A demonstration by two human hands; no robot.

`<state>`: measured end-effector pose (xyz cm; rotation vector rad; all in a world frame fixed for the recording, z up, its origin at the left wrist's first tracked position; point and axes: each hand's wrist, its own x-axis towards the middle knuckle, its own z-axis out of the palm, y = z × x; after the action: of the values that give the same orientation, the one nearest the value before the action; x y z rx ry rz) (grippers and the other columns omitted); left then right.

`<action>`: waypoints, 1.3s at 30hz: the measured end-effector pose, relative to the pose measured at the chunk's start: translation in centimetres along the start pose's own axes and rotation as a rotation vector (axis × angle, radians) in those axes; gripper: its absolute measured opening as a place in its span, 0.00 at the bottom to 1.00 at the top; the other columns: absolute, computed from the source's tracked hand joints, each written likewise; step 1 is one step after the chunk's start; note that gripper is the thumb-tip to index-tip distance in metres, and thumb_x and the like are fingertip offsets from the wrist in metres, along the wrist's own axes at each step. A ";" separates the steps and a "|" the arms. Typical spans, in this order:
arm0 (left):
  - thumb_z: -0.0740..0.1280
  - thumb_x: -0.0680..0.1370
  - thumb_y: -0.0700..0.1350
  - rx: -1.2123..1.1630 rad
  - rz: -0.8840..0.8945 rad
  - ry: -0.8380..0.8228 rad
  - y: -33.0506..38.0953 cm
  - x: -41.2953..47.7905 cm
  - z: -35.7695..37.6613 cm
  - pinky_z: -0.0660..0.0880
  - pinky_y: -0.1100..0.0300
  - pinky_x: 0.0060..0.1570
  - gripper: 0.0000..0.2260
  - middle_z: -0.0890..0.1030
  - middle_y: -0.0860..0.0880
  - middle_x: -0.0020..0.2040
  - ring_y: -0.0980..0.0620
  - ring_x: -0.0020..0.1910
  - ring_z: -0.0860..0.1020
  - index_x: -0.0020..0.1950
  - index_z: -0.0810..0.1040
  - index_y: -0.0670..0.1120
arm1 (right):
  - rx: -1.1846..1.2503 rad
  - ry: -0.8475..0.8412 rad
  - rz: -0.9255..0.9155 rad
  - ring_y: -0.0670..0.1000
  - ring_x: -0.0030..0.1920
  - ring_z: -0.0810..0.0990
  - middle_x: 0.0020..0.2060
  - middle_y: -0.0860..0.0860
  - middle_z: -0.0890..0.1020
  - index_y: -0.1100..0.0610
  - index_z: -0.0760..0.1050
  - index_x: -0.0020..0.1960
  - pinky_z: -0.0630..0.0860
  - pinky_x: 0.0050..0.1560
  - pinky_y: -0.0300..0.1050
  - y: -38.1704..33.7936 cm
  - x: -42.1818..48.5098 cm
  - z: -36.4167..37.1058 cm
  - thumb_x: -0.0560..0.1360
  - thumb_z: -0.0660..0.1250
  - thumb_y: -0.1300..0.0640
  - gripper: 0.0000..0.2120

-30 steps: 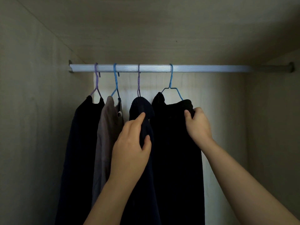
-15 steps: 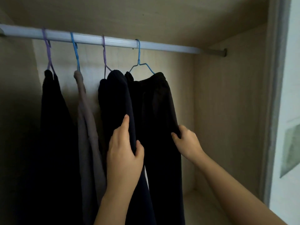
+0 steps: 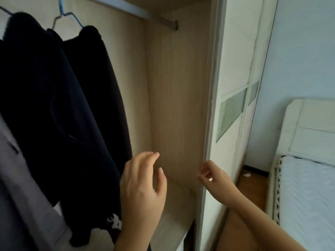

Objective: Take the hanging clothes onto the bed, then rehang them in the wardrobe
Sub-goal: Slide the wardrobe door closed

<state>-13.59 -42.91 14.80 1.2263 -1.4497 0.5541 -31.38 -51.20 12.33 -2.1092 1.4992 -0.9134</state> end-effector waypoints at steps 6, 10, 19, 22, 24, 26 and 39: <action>0.62 0.72 0.50 -0.109 -0.220 -0.197 -1.1 0.4 5.3 0.71 0.67 0.50 0.17 0.79 0.46 0.52 0.51 0.52 0.76 0.56 0.76 0.42 | 0.069 0.132 0.135 0.48 0.46 0.76 0.53 0.51 0.78 0.56 0.65 0.64 0.73 0.47 0.43 4.5 3.5 -4.5 0.75 0.64 0.52 0.20; 0.70 0.72 0.38 -0.155 -0.374 -0.266 -2.1 0.7 7.9 0.65 0.73 0.45 0.14 0.77 0.50 0.51 0.57 0.49 0.76 0.57 0.76 0.43 | 0.113 0.186 0.135 0.52 0.56 0.76 0.63 0.54 0.73 0.57 0.59 0.70 0.74 0.55 0.48 5.1 8.4 -5.9 0.75 0.64 0.49 0.29; 0.66 0.74 0.39 -0.139 -0.617 -0.415 -6.0 -2.3 11.8 0.69 0.69 0.44 0.11 0.78 0.52 0.52 0.62 0.47 0.75 0.56 0.75 0.47 | 0.028 0.288 0.218 0.58 0.48 0.75 0.51 0.57 0.73 0.60 0.63 0.53 0.72 0.45 0.52 6.2 17.8 -3.2 0.69 0.68 0.45 0.24; 0.65 0.75 0.39 -0.112 -0.656 -0.439 -7.0 -3.4 11.5 0.68 0.69 0.46 0.11 0.78 0.53 0.50 0.64 0.46 0.74 0.56 0.75 0.48 | -0.025 0.379 0.241 0.57 0.40 0.73 0.44 0.56 0.72 0.59 0.62 0.47 0.69 0.39 0.49 6.6 17.8 -2.1 0.68 0.67 0.47 0.21; 0.65 0.75 0.39 -0.119 -0.697 -0.458 -7.2 -4.3 11.1 0.70 0.70 0.47 0.10 0.78 0.56 0.48 0.64 0.47 0.74 0.55 0.74 0.49 | -0.068 0.402 0.233 0.58 0.39 0.73 0.42 0.55 0.72 0.59 0.62 0.46 0.68 0.37 0.49 6.7 17.8 -1.9 0.68 0.67 0.47 0.20; 0.65 0.75 0.39 -0.124 -0.735 -0.482 -7.2 -5.2 10.7 0.72 0.68 0.51 0.10 0.78 0.56 0.48 0.63 0.48 0.76 0.54 0.74 0.50 | -0.090 0.407 0.242 0.58 0.38 0.72 0.42 0.56 0.72 0.59 0.62 0.46 0.67 0.38 0.48 6.7 17.9 -2.0 0.68 0.67 0.46 0.21; 0.64 0.75 0.42 -0.112 -0.642 -0.434 -4.6 -8.3 4.4 0.69 0.75 0.50 0.08 0.77 0.62 0.47 0.71 0.53 0.72 0.53 0.75 0.51 | -0.106 0.395 0.220 0.63 0.46 0.76 0.49 0.60 0.75 0.63 0.65 0.52 0.67 0.40 0.50 2.9 13.2 -0.4 0.68 0.66 0.46 0.24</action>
<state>-12.52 -45.17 4.67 1.6829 -1.3003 -0.2406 -30.85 -64.54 14.43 -1.8554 1.9679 -1.2394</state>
